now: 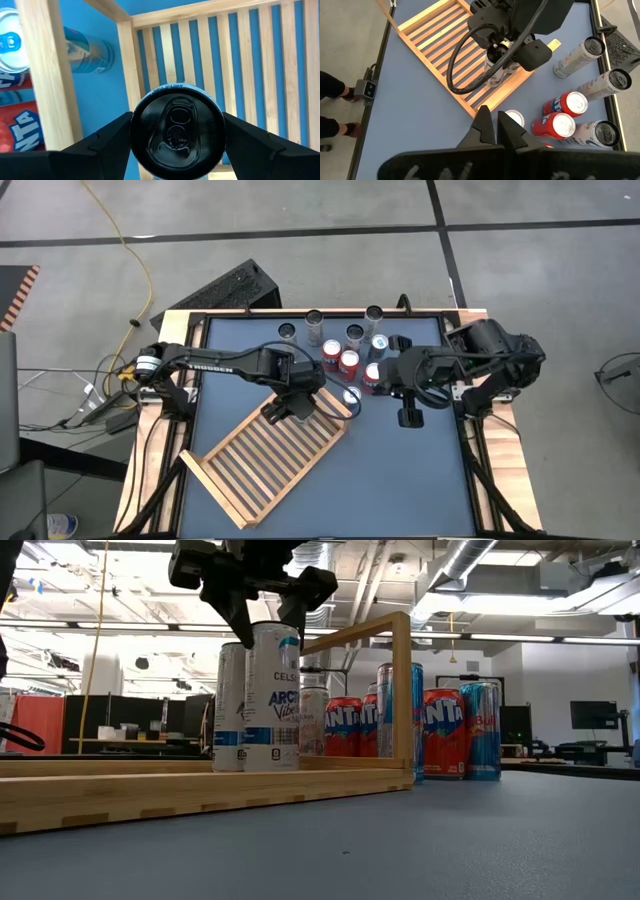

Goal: Place canned beverage on shelf
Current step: Put the right white blue soda can on the shelf aligned with the other white blue soda can

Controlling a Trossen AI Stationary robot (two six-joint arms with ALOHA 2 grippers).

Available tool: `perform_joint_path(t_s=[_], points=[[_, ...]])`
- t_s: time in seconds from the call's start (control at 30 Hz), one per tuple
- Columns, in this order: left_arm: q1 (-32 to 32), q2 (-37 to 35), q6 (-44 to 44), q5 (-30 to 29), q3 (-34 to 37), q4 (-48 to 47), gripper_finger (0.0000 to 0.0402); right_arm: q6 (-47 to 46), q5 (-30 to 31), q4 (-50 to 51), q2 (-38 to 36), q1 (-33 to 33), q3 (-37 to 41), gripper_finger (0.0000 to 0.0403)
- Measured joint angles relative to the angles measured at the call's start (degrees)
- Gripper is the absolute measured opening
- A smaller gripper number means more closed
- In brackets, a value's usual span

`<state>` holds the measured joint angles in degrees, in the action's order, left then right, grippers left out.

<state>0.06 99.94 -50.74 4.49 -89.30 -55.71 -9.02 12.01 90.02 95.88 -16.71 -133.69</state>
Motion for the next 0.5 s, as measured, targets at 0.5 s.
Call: perform_joint_path(t_s=[0.5], points=[[0.4,0.0,0.0,-0.2,0.0,0.0,0.0256,0.0,0.0,0.0,0.0,0.0,0.0,0.0]])
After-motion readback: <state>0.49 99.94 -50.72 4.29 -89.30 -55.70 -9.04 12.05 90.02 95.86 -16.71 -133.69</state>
